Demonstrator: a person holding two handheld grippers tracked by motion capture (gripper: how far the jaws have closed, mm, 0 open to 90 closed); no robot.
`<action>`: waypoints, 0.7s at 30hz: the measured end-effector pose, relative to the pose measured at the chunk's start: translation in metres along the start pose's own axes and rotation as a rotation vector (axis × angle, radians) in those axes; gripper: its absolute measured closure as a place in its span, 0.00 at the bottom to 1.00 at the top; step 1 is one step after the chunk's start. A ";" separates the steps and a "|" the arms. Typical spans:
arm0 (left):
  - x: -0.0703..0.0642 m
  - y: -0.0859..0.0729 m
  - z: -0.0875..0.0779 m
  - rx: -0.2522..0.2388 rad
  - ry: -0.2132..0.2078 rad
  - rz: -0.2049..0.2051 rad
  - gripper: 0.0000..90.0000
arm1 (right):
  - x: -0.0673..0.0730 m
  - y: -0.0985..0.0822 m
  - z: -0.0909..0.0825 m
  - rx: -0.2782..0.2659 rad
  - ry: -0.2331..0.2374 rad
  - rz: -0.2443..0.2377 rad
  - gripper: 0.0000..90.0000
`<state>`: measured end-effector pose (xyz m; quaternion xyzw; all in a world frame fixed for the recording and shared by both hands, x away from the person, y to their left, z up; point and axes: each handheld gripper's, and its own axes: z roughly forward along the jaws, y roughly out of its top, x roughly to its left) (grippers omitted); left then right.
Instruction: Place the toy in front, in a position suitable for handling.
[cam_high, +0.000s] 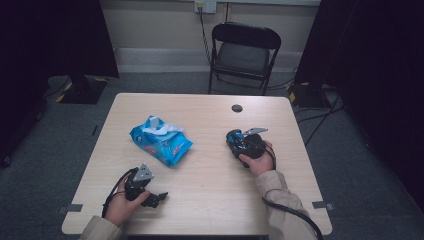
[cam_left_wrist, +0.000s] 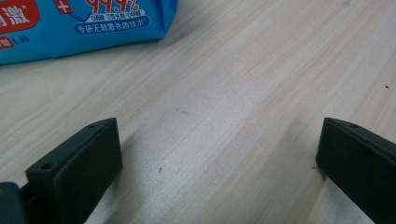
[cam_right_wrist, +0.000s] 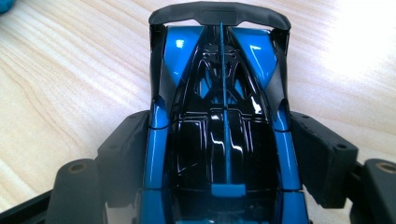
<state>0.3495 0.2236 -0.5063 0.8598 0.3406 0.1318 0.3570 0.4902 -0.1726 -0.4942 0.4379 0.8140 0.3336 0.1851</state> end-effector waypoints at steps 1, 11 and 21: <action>0.000 0.000 0.000 -0.005 0.002 -0.001 0.00 | 0.000 0.000 -0.001 -0.004 0.003 0.000 0.29; 0.000 0.000 0.000 -0.004 0.002 0.000 0.00 | -0.001 0.004 -0.008 -0.003 0.013 -0.010 0.31; 0.000 0.000 0.000 -0.005 0.002 0.000 0.00 | -0.002 0.005 -0.009 0.000 0.012 -0.009 0.31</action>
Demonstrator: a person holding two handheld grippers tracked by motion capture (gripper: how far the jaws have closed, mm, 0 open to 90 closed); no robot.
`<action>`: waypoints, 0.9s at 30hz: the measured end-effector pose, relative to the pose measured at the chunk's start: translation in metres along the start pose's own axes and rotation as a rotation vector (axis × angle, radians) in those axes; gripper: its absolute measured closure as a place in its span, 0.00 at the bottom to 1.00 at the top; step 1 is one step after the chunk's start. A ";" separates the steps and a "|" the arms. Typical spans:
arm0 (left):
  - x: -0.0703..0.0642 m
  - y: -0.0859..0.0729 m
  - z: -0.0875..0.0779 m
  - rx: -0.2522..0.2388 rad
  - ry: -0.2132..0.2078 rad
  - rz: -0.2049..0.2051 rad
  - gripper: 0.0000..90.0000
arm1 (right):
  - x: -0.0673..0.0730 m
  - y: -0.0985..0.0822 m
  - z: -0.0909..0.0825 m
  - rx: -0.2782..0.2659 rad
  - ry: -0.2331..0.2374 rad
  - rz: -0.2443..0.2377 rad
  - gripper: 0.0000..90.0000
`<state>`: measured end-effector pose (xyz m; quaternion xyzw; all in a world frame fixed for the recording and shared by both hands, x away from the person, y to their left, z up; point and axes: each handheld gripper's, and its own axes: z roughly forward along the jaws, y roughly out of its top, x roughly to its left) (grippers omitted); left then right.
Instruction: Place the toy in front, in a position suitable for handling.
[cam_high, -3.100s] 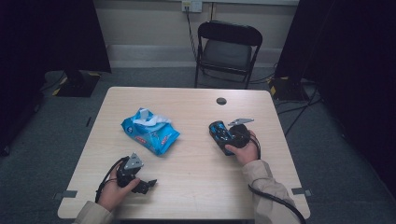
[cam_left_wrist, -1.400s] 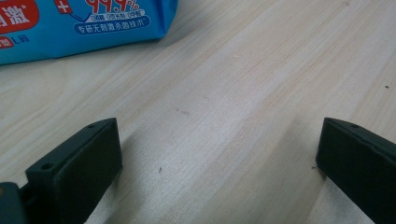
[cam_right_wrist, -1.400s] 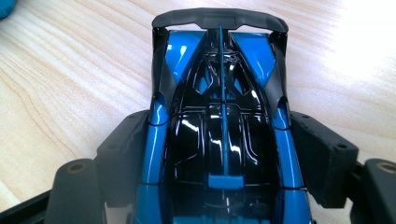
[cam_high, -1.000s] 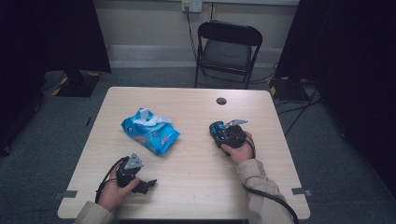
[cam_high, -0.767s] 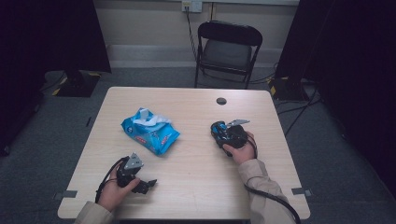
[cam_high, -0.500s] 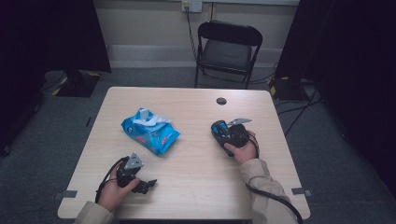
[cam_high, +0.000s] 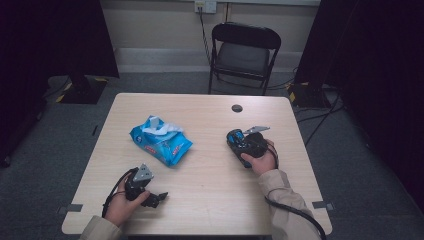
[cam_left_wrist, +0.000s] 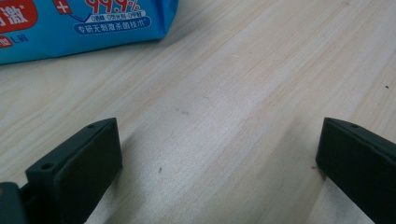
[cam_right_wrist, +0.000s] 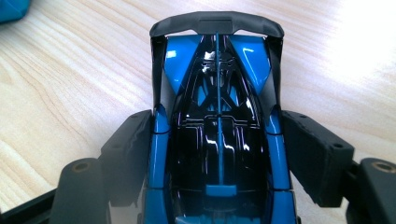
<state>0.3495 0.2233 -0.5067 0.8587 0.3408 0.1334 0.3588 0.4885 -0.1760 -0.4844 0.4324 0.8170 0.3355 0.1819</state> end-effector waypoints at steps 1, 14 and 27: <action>0.000 0.000 0.000 0.000 0.000 -0.001 0.00 | 0.000 0.000 -0.001 0.000 0.001 -0.001 0.31; 0.000 0.000 0.000 0.002 0.000 0.000 0.00 | -0.002 -0.005 0.005 -0.005 0.005 0.012 0.30; 0.000 0.000 0.000 0.000 0.000 0.000 0.00 | -0.002 0.001 0.014 0.008 -0.014 -0.011 0.18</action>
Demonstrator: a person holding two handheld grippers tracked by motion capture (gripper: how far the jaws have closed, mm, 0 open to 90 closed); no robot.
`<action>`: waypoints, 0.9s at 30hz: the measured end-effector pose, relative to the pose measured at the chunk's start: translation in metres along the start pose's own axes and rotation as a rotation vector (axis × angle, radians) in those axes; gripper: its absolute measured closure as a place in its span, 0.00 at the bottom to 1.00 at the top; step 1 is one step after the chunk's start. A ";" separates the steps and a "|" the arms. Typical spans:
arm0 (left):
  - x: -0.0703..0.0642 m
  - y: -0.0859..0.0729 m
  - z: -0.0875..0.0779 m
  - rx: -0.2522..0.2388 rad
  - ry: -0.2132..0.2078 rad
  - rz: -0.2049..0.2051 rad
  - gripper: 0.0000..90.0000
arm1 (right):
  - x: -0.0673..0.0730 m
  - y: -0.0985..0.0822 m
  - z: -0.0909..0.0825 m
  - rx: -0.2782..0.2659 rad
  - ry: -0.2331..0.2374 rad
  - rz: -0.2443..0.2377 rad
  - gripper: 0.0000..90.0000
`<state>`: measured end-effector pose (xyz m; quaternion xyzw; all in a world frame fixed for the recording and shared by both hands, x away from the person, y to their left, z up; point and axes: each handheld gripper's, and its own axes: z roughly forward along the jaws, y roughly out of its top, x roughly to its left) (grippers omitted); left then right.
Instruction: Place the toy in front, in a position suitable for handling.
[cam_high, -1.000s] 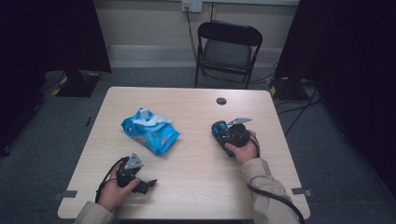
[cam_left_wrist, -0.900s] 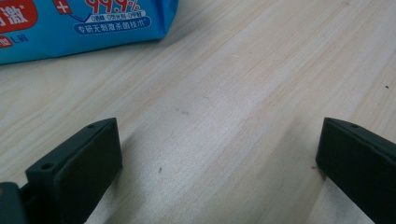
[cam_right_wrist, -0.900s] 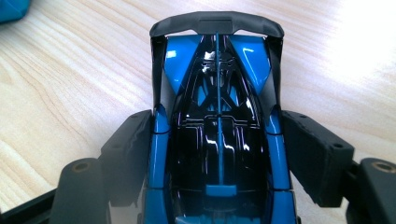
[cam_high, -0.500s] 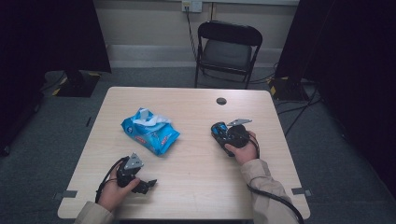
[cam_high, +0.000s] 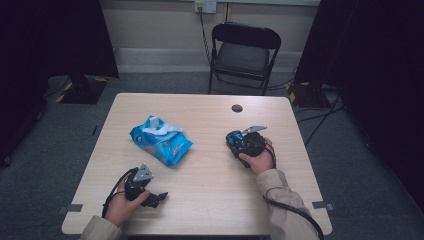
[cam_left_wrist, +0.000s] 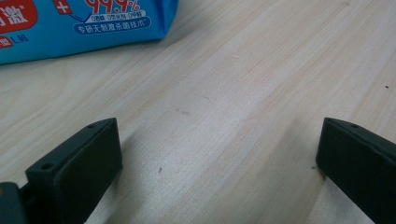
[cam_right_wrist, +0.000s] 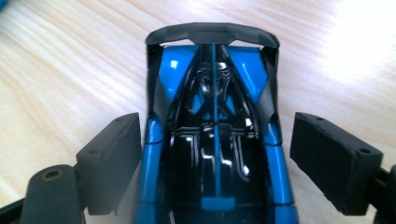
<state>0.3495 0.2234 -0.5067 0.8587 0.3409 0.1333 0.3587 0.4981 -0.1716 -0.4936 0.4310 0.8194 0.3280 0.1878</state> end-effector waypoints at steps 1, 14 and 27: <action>0.000 0.000 0.000 0.004 -0.001 0.000 0.00 | 0.000 0.003 0.003 0.001 0.010 0.011 0.18; 0.000 0.000 0.000 0.000 0.000 0.000 0.00 | 0.001 0.005 0.014 0.001 0.019 0.027 0.28; 0.000 0.000 0.000 0.004 -0.002 0.001 0.00 | -0.004 0.007 -0.002 -0.016 0.052 0.031 0.29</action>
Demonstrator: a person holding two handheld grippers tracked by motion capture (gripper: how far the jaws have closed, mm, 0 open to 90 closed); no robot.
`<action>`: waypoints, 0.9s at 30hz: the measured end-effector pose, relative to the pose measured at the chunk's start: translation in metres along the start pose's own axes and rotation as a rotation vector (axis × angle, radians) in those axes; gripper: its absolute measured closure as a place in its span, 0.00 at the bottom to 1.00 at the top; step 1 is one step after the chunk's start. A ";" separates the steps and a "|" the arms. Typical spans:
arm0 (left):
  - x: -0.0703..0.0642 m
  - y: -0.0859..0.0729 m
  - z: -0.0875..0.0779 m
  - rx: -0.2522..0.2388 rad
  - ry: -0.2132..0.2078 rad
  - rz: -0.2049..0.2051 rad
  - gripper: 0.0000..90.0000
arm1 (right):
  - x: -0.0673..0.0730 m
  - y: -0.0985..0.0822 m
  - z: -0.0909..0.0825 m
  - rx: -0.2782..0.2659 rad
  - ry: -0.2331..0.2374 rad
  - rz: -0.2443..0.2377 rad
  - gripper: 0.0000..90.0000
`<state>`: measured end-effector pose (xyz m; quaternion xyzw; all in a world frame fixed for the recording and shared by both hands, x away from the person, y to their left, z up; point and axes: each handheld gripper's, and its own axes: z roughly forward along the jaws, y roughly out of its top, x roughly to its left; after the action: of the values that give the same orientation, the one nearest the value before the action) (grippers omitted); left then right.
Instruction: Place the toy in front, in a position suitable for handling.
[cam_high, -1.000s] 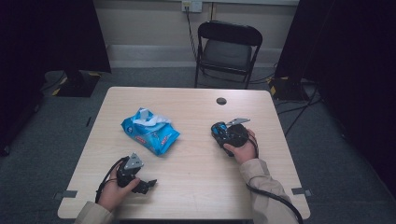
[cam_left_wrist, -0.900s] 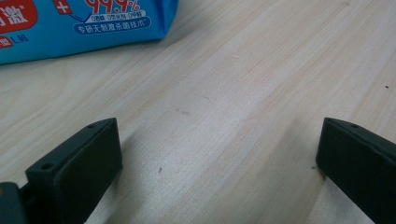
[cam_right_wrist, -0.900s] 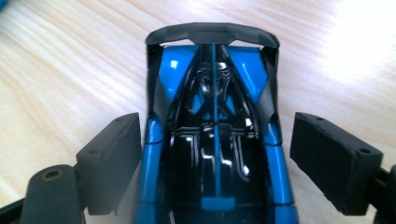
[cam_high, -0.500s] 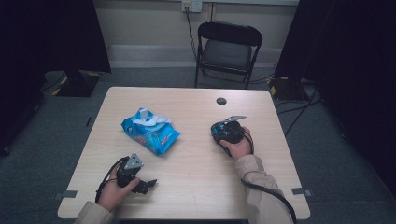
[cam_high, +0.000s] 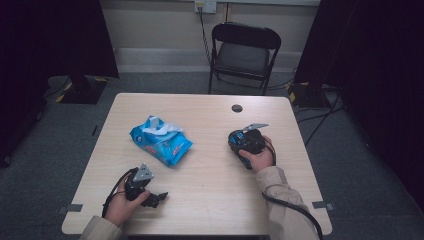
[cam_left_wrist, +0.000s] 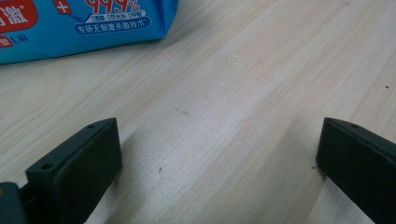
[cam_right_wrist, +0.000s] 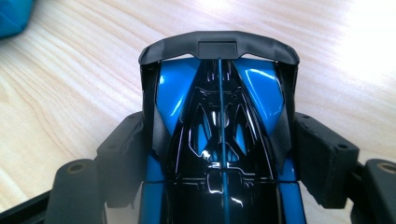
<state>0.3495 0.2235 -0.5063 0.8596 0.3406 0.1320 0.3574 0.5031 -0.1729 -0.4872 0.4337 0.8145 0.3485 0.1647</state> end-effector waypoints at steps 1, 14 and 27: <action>0.000 0.000 0.000 -0.004 0.002 -0.001 0.00 | -0.001 0.001 -0.002 -0.004 0.003 0.003 0.29; 0.000 0.000 0.000 -0.001 0.000 0.000 0.00 | -0.001 0.004 -0.030 -0.060 0.023 -0.027 0.29; 0.000 0.000 0.000 -0.001 0.000 0.000 0.00 | -0.003 0.003 -0.045 -0.094 0.041 -0.013 0.28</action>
<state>0.3495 0.2235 -0.5064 0.8594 0.3405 0.1324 0.3577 0.4807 -0.1936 -0.4536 0.4130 0.8031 0.3942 0.1703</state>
